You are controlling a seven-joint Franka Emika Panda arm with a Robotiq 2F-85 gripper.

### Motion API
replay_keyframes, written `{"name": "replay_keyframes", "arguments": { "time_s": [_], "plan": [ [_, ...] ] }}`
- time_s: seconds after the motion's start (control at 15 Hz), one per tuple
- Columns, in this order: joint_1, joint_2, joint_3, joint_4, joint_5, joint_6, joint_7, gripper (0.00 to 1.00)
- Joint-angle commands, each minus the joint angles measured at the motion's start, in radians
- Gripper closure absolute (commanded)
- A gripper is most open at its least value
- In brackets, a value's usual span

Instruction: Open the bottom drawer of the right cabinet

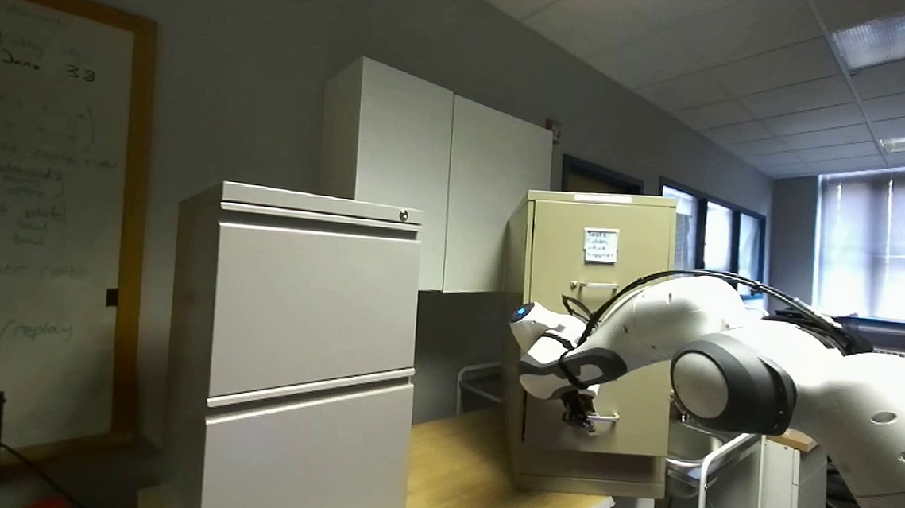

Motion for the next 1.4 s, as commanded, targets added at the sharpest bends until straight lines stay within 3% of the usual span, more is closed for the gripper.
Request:
{"name": "replay_keyframes", "arguments": {
  "time_s": [0.0, 0.67, 1.33],
  "plan": [
    [0.019, 0.020, 0.032, -0.071, 0.056, -0.037, -0.026, 0.93],
    [0.054, -0.090, 0.053, -0.256, -0.093, 0.047, -0.044, 0.97],
    [0.085, -0.197, 0.072, -0.398, -0.153, -0.006, -0.082, 0.96]
  ]
}}
